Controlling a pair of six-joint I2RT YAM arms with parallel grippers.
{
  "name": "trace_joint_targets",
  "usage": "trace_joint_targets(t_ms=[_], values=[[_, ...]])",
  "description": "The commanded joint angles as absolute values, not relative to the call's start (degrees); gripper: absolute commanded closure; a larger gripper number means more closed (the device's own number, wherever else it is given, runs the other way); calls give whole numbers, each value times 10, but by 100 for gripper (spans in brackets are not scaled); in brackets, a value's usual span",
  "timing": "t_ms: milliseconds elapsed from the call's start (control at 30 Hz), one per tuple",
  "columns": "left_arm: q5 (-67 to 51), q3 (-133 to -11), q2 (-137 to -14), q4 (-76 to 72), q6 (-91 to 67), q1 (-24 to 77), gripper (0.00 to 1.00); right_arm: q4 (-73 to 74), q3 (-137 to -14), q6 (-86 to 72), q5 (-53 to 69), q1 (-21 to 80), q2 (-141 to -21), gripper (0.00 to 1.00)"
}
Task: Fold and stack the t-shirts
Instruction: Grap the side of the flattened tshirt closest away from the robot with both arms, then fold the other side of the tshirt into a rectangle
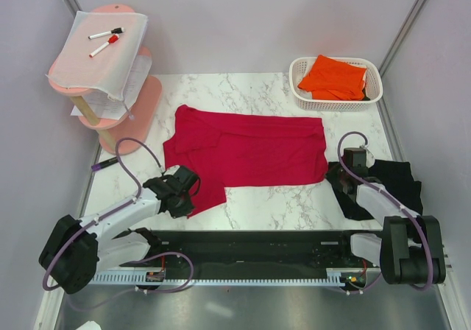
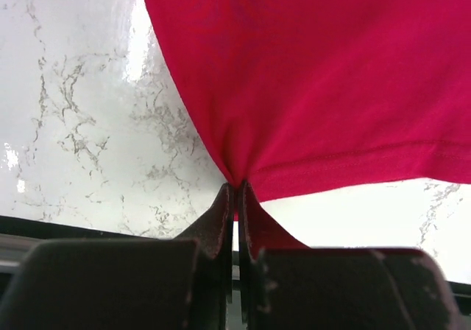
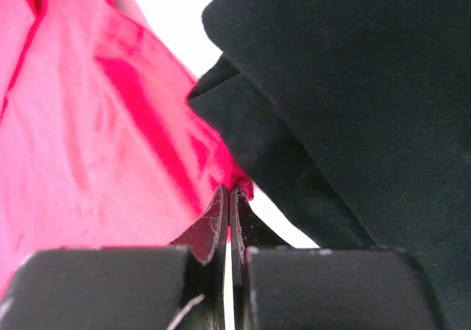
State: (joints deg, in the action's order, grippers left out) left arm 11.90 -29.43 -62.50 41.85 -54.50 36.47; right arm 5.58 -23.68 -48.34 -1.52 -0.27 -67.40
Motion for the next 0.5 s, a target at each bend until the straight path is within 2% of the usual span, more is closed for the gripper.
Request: trace_joint_targets(t_ms=[0, 200, 467], values=[[137, -334, -588, 453, -568, 369, 98, 56, -252, -470, 17, -4, -643, 100], [174, -394, -541, 508, -565, 369, 98, 93, -262, -460, 35, -4, -592, 100], [273, -491, -575, 555, -540, 367, 98, 109, -308, -429, 4, -4, -585, 100]])
